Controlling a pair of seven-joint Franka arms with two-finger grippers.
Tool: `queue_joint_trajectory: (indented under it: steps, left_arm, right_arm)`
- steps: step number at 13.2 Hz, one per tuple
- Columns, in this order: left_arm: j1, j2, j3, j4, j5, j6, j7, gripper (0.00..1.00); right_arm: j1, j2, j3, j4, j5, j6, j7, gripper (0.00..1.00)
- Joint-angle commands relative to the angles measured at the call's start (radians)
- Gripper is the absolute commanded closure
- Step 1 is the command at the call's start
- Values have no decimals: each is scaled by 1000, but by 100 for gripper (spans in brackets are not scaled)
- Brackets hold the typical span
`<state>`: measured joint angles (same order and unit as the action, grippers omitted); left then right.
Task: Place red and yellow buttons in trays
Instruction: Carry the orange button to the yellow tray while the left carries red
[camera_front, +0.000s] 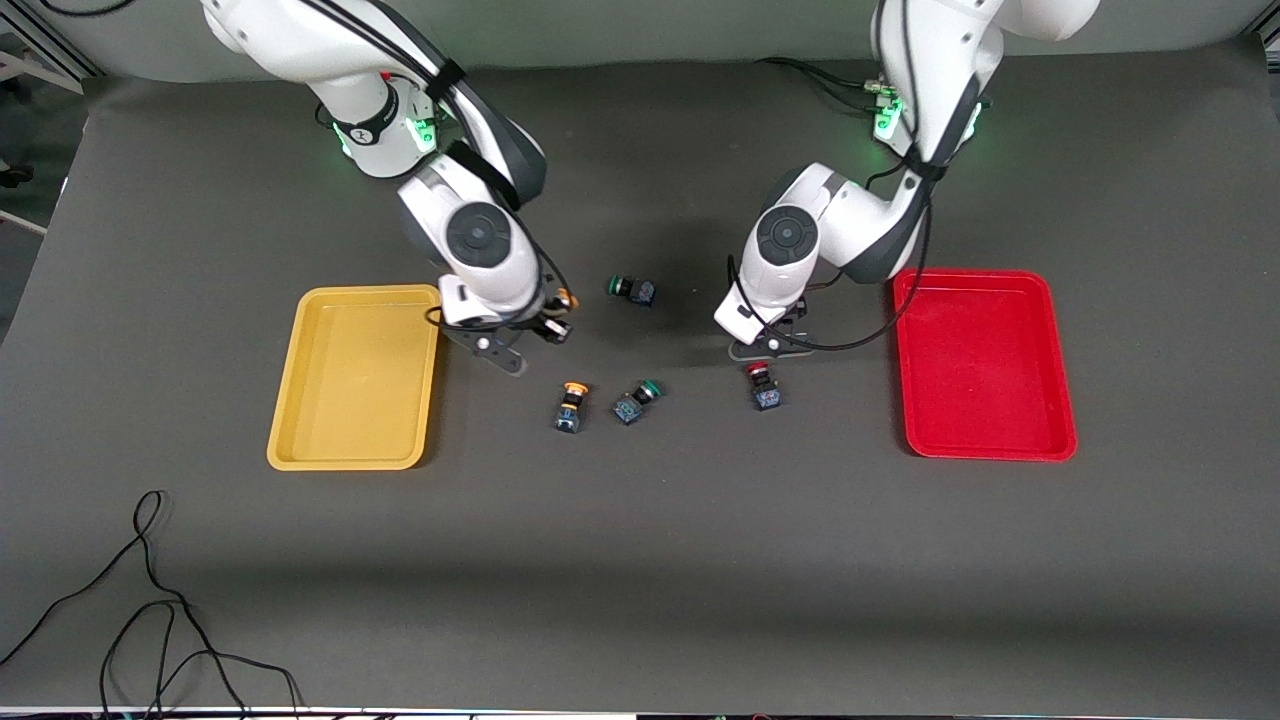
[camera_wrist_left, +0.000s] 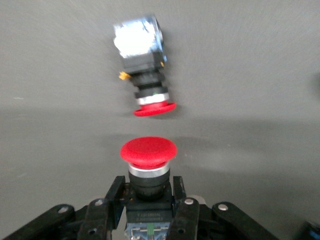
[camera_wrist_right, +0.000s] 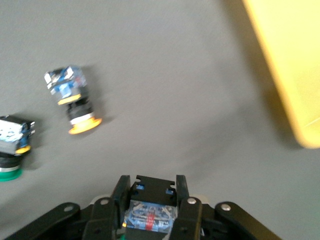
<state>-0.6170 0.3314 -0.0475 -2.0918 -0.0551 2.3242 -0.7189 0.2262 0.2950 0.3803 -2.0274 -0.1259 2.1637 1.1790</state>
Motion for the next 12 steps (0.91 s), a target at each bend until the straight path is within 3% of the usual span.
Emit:
queue_joint_trajectory:
  steps: [1, 4, 7, 9, 12]
  left_arm:
    - [51, -129, -2, 79, 0, -233, 19, 100]
    - [165, -224, 2, 73, -3, -347, 145, 100]
    - [389, -293, 5, 12, 12, -407, 390, 100]
    - [518, -292, 5, -25, 82, -382, 542, 99]
    - [597, -218, 6, -195, 119, -51, 628, 99]
  right_arm:
    - [-25, -169, -134, -167, 0, 7, -290, 96]
    - [-24, -246, -340, -241, 18, -11, -626, 95]
    - [-22, -249, -513, -303, 37, 20, -876, 94]
    - [-24, -226, -526, -339, 37, 92, -895, 93]
    - [-27, -143, -526, -367, 37, 231, -912, 90]
